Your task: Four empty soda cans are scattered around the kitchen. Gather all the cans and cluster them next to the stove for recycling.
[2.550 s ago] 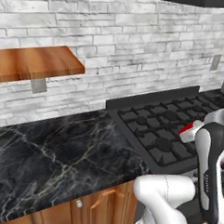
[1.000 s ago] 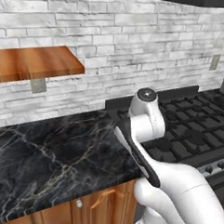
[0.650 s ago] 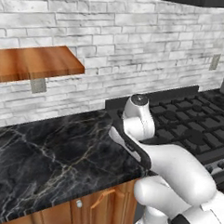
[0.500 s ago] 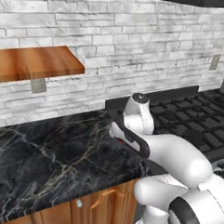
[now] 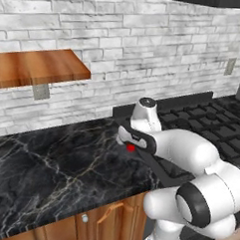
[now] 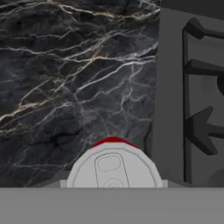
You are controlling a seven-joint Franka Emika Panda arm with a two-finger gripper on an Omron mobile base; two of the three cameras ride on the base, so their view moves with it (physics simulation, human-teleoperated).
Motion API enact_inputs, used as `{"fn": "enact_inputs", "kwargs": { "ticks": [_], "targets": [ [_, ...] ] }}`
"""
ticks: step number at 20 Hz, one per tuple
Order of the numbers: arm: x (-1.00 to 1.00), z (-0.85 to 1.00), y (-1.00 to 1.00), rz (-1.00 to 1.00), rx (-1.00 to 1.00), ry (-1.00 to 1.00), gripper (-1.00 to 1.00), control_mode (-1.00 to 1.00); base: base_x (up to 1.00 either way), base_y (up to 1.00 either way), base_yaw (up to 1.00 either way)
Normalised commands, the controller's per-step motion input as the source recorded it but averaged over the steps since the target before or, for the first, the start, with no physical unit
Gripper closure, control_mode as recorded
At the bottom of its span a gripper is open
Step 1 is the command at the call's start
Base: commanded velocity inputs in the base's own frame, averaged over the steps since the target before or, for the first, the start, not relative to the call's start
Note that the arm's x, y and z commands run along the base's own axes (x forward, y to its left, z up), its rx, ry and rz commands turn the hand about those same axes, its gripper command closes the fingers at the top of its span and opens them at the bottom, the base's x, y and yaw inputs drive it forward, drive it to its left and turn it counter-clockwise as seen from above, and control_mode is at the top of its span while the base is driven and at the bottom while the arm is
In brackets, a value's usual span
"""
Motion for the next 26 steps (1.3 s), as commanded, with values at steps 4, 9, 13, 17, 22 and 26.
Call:
{"fn": "enact_inputs", "kwargs": {
  "ticks": [4,9,13,17,22,26],
  "targets": [
    [0.26,-0.44,-0.01,0.00,-0.07,0.02,1.00,-1.00,0.00,0.00,0.00],
    [0.08,-0.19,0.00,0.00,-0.03,0.00,-1.00,-1.00,0.00,0.00,0.00],
    [0.15,0.17,-0.08,0.00,0.08,0.00,-1.00,-1.00,0.00,0.00,0.00],
    [0.14,0.19,-0.11,-0.02,0.04,0.05,-1.00,-1.00,0.00,0.00,0.00],
    [-0.10,0.43,-0.28,-0.04,0.05,0.12,-1.00,-1.00,0.00,0.00,0.00],
    [-0.67,0.24,-0.68,-0.01,0.05,0.05,-1.00,-1.00,0.00,0.00,0.00]
  ]
}}
